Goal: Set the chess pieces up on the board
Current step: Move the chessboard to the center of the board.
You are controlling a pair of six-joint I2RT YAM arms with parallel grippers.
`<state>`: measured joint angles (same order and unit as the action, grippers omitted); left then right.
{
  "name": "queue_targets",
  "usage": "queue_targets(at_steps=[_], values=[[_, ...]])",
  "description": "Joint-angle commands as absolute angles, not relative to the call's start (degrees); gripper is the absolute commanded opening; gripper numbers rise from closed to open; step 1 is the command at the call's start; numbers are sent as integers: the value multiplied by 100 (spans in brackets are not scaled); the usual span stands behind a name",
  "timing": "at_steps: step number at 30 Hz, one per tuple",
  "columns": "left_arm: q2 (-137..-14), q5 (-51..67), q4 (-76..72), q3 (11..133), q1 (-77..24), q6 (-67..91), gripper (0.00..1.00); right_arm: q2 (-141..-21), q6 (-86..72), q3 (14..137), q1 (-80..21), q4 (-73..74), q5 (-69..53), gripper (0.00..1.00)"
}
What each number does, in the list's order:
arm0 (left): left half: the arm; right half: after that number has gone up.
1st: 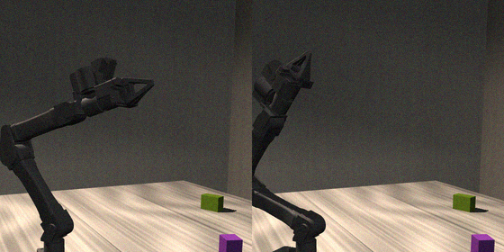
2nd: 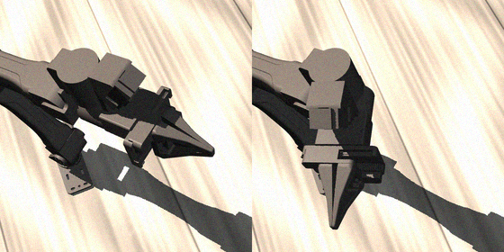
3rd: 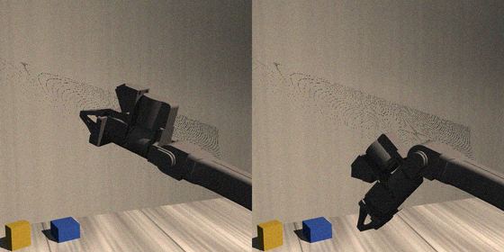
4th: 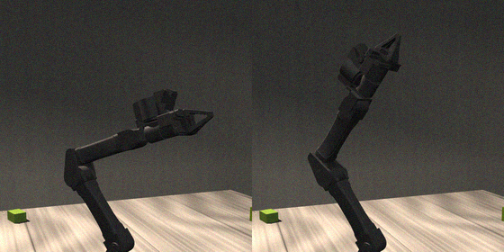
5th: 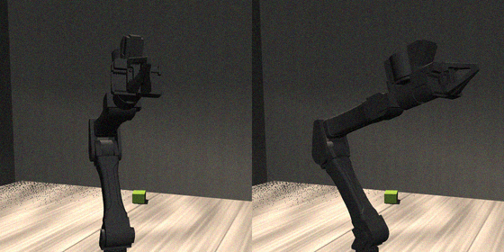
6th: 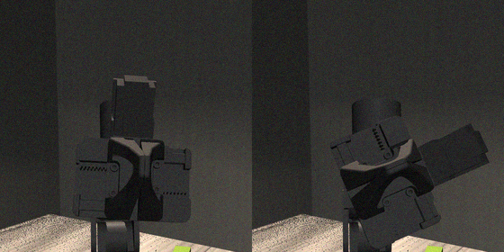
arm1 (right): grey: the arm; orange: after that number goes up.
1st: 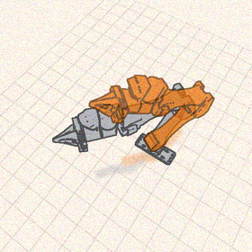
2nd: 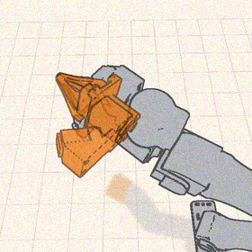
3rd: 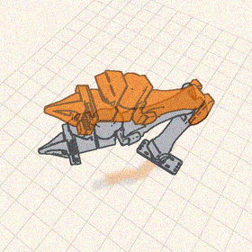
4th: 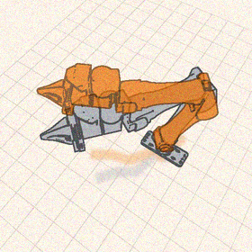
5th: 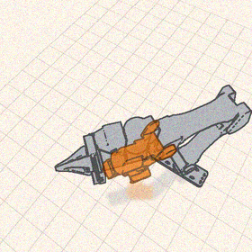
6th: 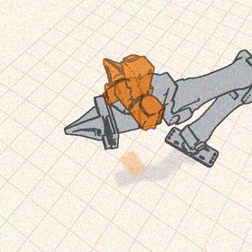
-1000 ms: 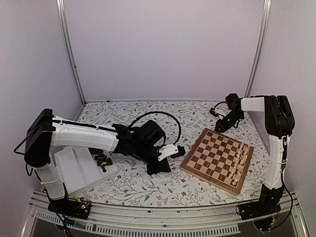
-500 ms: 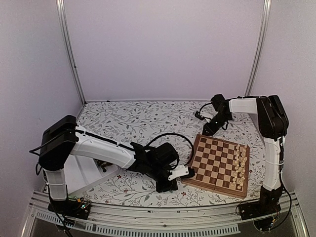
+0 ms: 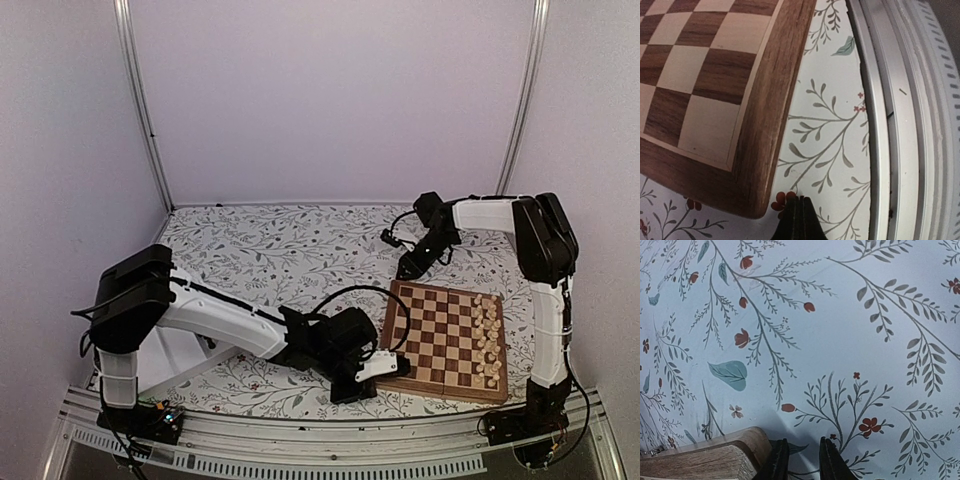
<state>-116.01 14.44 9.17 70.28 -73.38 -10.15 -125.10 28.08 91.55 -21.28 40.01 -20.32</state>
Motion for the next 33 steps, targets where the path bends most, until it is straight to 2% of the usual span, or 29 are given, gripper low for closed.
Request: queue_targets(at_steps=[1,8,14,19,27,33], values=[[-11807,1391,859,7241,-7441,-1184,0,-12228,2483,9315,-1806,4174,-2236,30],[-11262,1237,800,6836,-7420,-1304,0,-10510,2278,8252,-287,4384,-2204,33],[-10824,1396,591,6441,-7289,-1104,0,-9077,2692,6414,893,4382,-1044,32],[-10798,1451,535,6391,-7158,-986,0,-8288,3168,5519,2007,4342,-480,27],[-10919,1789,142,6442,-6721,-519,0,-8062,3646,4394,2083,3936,-569,23],[-11034,1852,121,6387,-6701,-422,0,-8505,3540,4299,2063,3684,-1053,20]])
